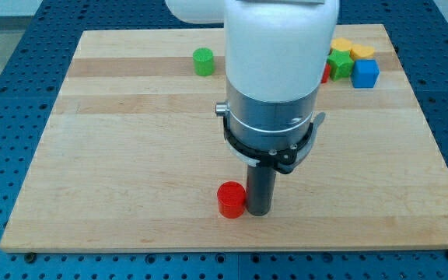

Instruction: Separate the blue triangle and the red star

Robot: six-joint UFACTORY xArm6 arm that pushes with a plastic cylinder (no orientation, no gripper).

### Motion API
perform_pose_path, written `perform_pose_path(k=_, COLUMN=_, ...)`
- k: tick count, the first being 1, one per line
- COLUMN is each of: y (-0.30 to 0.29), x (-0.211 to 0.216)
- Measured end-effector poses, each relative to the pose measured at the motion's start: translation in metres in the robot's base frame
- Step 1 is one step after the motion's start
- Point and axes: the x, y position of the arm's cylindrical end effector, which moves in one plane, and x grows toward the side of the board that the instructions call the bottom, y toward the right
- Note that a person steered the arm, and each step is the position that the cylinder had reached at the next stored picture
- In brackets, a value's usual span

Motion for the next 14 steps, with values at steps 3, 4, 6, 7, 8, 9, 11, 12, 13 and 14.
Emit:
perform_pose_path(k=3, y=-0.008, x=0.002)
perform_pose_path(k=4, y=0.004, x=0.001)
perform_pose_path(k=6, y=0.039, x=-0.024)
perform_pose_path(k=7, y=0.014, x=-0.082)
perform_pose_path(k=8, y=-0.002, x=-0.11)
perform_pose_path(k=9, y=-0.013, x=-0.131)
perform_pose_path(k=11, y=-0.013, x=-0.182)
perform_pose_path(k=12, y=-0.013, x=-0.182)
perform_pose_path(k=13, y=-0.013, x=-0.182)
perform_pose_path(k=14, y=0.019, x=-0.235)
